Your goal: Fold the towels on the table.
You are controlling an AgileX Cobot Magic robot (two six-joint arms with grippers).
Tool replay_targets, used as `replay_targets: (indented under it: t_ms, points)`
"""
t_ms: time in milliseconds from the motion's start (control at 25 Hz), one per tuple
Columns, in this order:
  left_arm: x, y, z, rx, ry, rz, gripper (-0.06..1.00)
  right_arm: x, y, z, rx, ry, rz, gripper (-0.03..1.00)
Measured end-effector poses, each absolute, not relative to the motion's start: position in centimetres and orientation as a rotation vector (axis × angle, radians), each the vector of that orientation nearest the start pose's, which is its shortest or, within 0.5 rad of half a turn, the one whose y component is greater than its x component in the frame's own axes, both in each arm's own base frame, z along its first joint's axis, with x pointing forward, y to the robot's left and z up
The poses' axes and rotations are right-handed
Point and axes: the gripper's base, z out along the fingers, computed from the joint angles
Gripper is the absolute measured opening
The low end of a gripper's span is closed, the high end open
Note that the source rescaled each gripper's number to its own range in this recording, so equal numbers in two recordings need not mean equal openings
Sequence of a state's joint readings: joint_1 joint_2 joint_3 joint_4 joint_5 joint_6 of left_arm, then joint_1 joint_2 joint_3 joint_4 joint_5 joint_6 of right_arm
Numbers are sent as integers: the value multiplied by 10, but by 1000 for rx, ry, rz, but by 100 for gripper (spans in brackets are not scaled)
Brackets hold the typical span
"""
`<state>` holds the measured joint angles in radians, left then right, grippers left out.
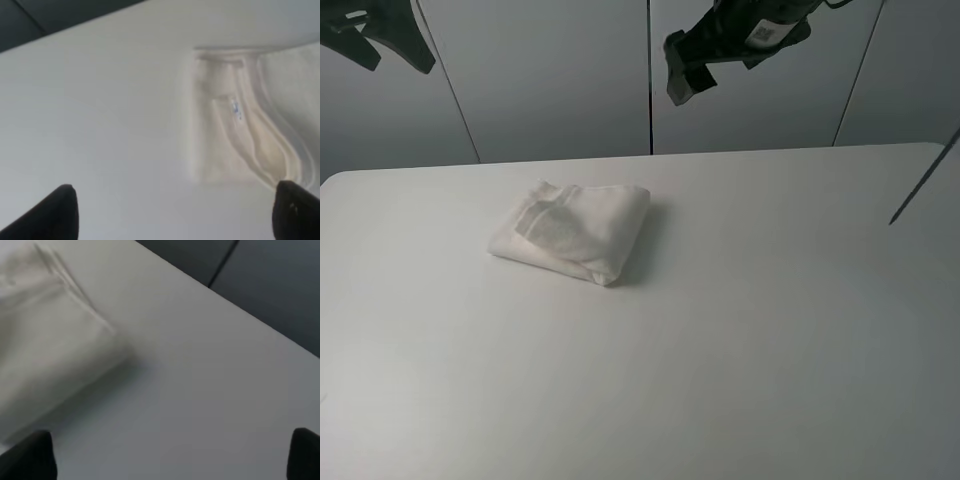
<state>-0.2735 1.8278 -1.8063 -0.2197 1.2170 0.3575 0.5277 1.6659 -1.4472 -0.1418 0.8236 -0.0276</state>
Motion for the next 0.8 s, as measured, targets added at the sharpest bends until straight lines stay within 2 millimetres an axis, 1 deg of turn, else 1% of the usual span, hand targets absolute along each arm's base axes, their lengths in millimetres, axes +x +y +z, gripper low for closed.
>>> replay_targets:
  t_ms: [80,160,240,280,360,400,520,640,720,800]
  points:
    - [363,-110,343,748,2603,-268,100,315,168,324,-758,2422,-40,100]
    - [350,-95,341,686,2611,-255,100,305,158,327,-731,2437,-70,100]
    - [331,-78,345,620,2603,-238,100,290,148,322,-701,2465,-88,100]
    - [320,-70,343,596,2614,-224,100,281,142,319,-678,2480,-91,100]
    - [295,-57,347,530,2594,-195,100,261,129,318,-642,2491,-97,100]
    - [283,-51,345,499,2590,-183,100,249,122,319,-619,2491,-93,100]
    - [239,-40,351,428,2549,-137,100,213,100,323,-570,2480,-97,100]
    - [201,-31,351,369,2543,-78,100,177,77,332,-518,2473,-99,100]
    - [176,-23,348,322,2544,-15,100,151,61,342,-477,2450,-89,100]
    - [149,-15,350,259,2513,28,100,127,46,349,-439,2428,-78,100]
